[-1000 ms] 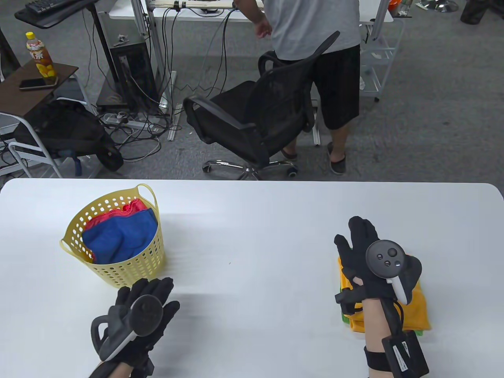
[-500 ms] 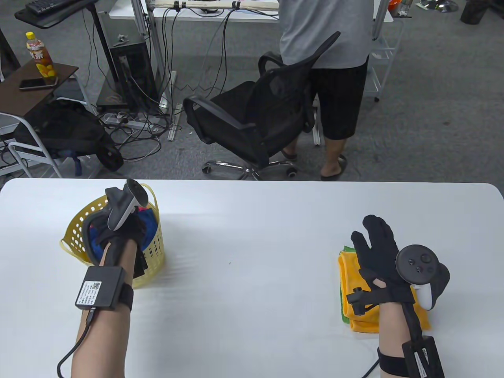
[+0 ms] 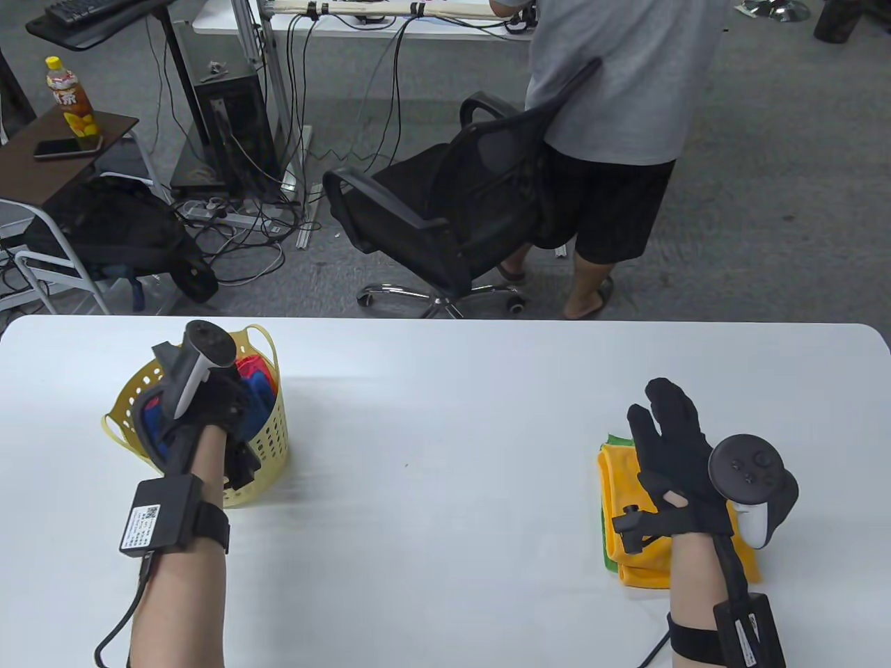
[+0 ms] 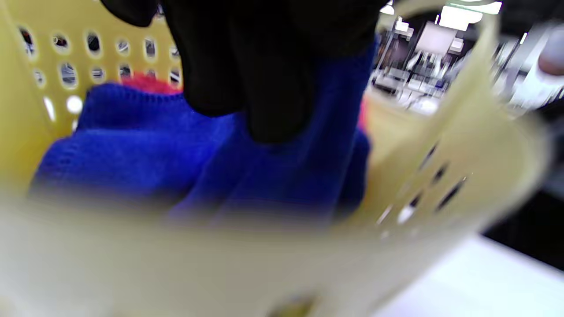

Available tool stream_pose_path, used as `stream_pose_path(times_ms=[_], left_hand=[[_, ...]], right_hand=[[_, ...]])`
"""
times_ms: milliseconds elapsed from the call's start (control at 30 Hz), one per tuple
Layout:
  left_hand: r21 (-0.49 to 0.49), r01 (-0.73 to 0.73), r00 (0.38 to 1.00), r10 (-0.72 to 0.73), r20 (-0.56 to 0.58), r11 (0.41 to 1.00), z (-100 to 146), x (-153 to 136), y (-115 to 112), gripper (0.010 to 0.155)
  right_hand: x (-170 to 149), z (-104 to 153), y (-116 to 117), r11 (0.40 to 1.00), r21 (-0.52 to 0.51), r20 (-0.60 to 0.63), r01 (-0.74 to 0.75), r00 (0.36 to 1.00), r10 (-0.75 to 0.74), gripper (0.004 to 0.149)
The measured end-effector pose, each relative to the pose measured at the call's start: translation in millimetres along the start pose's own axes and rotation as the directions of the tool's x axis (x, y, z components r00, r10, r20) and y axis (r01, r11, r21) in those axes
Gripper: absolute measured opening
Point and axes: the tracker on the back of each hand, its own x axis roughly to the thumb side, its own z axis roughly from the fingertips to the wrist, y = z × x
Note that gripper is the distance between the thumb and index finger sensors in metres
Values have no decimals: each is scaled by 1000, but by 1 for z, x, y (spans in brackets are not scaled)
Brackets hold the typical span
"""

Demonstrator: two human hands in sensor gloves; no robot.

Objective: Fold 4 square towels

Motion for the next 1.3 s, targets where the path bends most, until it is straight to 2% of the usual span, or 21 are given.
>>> stream_pose_path(times_ms=[67,100,133,233,300,400,500,667,700,800,833,900,933,967,1033,1100,1167,1200,1233,1300], left_hand=[[32,-147,988,145,62,989,16,-6,22,42],[52,-272,959,266,98,961,27,-11,36,42],[55,-333,939,325,115,941,33,-13,43,42],[-7,-531,827,520,212,848,61,-18,72,42],[-37,-598,759,581,292,800,80,-18,91,42],[-74,-701,619,656,432,710,114,-8,117,42],[-129,-719,523,655,545,683,142,9,134,42],[-293,-758,337,735,588,582,158,44,141,42],[-317,-764,312,752,580,561,155,53,139,42],[-350,-763,292,772,565,544,139,70,127,42],[-388,-755,259,784,564,528,134,75,123,42],[-504,-737,140,831,538,450,127,87,113,42],[-541,-723,105,843,528,429,126,92,108,42],[-570,-697,94,843,530,436,127,98,102,42],[-568,-647,118,802,585,509,132,107,84,42],[-530,-560,199,724,661,637,143,114,52,42],[-545,-299,338,621,707,784,156,115,-10,42],[-542,-191,392,570,722,818,160,113,-35,41],[-534,-10,488,471,735,845,164,108,-75,42],[-575,239,599,347,722,783,162,93,-135,49]], right_hand=[[2,1,0,1000,0,9,15,1000,-15,75],[4,1,0,1000,0,18,27,999,-27,75],[5,1,-1,1000,-2,22,32,999,-32,75],[8,2,-1,998,-3,35,55,998,-55,74],[10,3,-2,997,1,43,71,997,-71,74],[13,4,-4,995,4,55,96,994,-96,74],[16,6,-6,993,4,67,114,991,-115,74],[18,6,-9,990,0,73,139,988,-139,74],[17,6,-10,990,1,72,143,987,-143,74],[16,6,-11,989,2,68,147,987,-147,74],[16,6,-11,989,1,68,147,987,-146,74],[16,6,-14,989,-5,69,149,987,-148,74],[16,6,-14,989,-7,71,150,986,-149,74],[16,6,-15,989,-9,72,149,986,-148,74],[16,6,-16,989,-11,71,147,987,-146,74],[16,6,-15,989,-8,67,145,987,-144,74],[15,5,-12,991,4,63,137,989,-136,73],[15,5,-10,991,12,62,130,989,-131,73],[14,4,-6,992,32,59,119,991,-120,72],[14,4,1,993,66,49,95,994,-98,66]])
